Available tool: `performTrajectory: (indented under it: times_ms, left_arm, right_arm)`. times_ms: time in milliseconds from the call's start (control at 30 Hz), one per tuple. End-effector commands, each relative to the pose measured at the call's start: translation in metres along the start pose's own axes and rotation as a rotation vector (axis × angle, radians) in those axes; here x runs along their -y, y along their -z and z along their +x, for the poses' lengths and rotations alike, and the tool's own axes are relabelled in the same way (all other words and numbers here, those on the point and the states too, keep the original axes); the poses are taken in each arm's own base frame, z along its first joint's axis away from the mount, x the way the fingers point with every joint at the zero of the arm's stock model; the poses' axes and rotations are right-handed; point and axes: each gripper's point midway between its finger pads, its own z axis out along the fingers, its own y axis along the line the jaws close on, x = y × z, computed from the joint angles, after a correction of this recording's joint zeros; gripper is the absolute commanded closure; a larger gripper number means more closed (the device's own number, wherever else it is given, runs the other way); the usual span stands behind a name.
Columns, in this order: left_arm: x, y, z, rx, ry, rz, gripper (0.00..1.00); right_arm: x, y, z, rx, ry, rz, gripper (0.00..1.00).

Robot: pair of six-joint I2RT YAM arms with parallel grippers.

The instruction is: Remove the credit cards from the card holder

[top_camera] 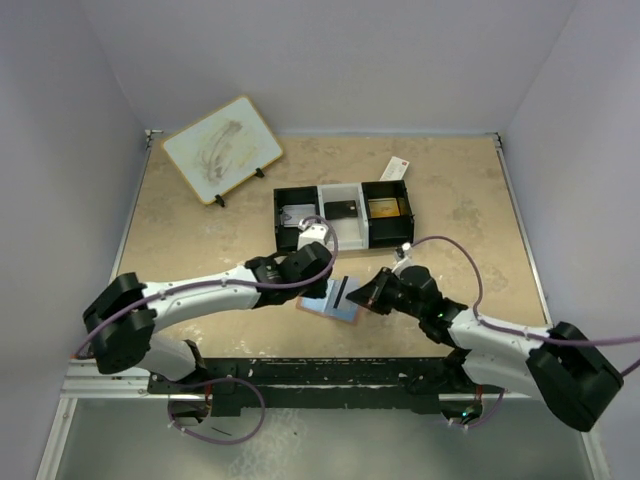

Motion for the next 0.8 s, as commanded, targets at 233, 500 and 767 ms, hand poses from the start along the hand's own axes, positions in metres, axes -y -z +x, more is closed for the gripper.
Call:
performTrajectory:
  times_ms: [233,500,767]
  left_arm:
    - [-0.122,0.092,-0.094,0.293,0.139,-0.292,0.31]
    - [-0.217,0.133,-0.111,0.35,0.219,-0.563,0.26]
    - [-0.255,0.165,-0.101,0.49,0.288,-0.733,0.26]
  right_arm:
    - [-0.088,0.041,-0.07,0.315,0.524,-0.171,1.0]
    - [-0.148,0.033,-0.097,0.358,0.918,-0.194,1.0]
    - [-0.171,-0.01,-0.116,0.335,1.332,-0.051,1.0]
